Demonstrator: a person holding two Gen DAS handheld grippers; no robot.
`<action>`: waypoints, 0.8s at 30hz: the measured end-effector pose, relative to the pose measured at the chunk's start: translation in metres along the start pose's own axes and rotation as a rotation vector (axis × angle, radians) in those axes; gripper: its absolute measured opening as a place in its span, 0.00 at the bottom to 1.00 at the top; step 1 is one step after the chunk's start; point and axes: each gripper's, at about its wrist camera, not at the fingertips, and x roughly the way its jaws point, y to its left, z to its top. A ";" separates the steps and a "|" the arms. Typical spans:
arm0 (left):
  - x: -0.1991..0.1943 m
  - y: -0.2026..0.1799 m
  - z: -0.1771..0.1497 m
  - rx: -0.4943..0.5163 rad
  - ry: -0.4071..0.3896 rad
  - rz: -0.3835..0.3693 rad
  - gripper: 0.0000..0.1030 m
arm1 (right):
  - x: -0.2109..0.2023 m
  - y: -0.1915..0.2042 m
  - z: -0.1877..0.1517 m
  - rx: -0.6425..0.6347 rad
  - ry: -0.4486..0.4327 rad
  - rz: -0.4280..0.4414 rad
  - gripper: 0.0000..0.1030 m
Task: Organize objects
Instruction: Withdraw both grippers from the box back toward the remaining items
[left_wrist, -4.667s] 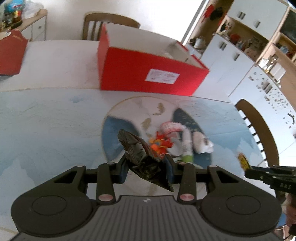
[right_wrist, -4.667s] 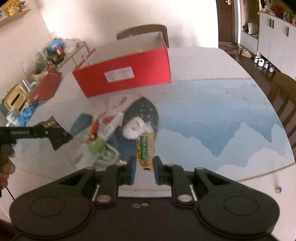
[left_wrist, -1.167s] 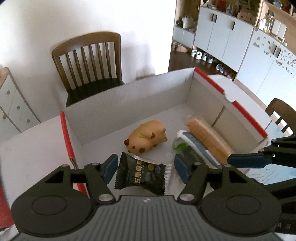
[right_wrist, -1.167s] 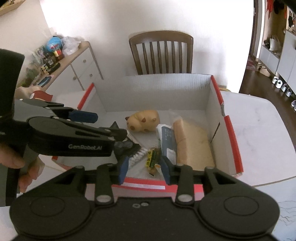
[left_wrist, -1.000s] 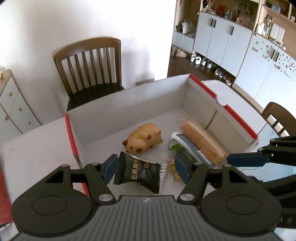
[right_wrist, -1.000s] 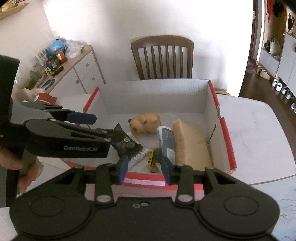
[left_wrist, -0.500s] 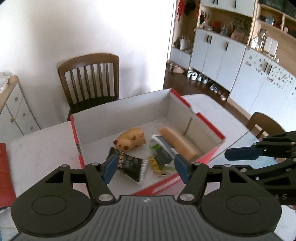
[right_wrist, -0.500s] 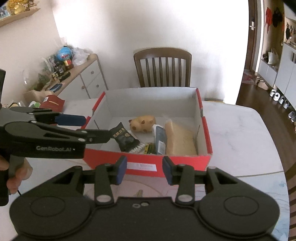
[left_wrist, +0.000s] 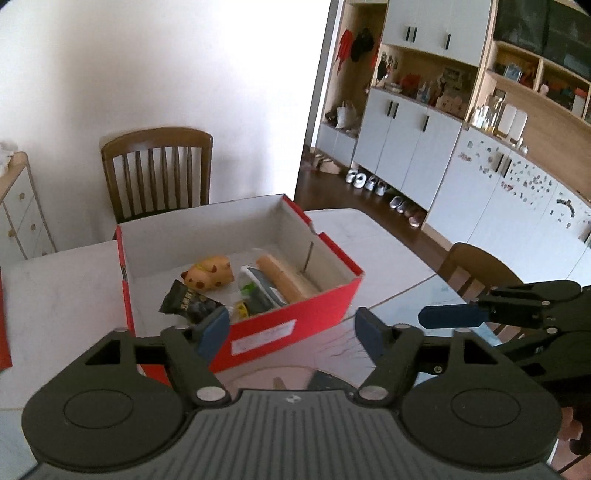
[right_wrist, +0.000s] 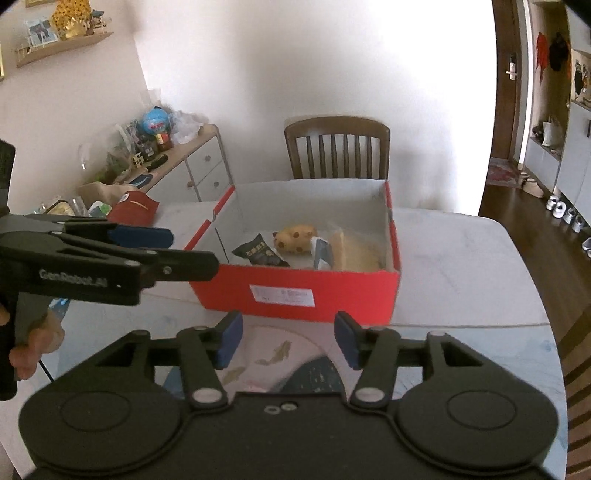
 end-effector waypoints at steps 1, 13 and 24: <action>-0.003 -0.002 -0.004 -0.001 -0.004 -0.002 0.75 | -0.004 -0.002 -0.005 0.005 -0.002 -0.002 0.57; -0.023 -0.021 -0.061 -0.057 0.018 0.011 0.77 | -0.032 -0.017 -0.055 0.037 -0.001 -0.027 0.76; -0.015 -0.029 -0.116 -0.090 0.095 0.005 0.84 | -0.030 -0.020 -0.095 0.042 0.033 -0.065 0.86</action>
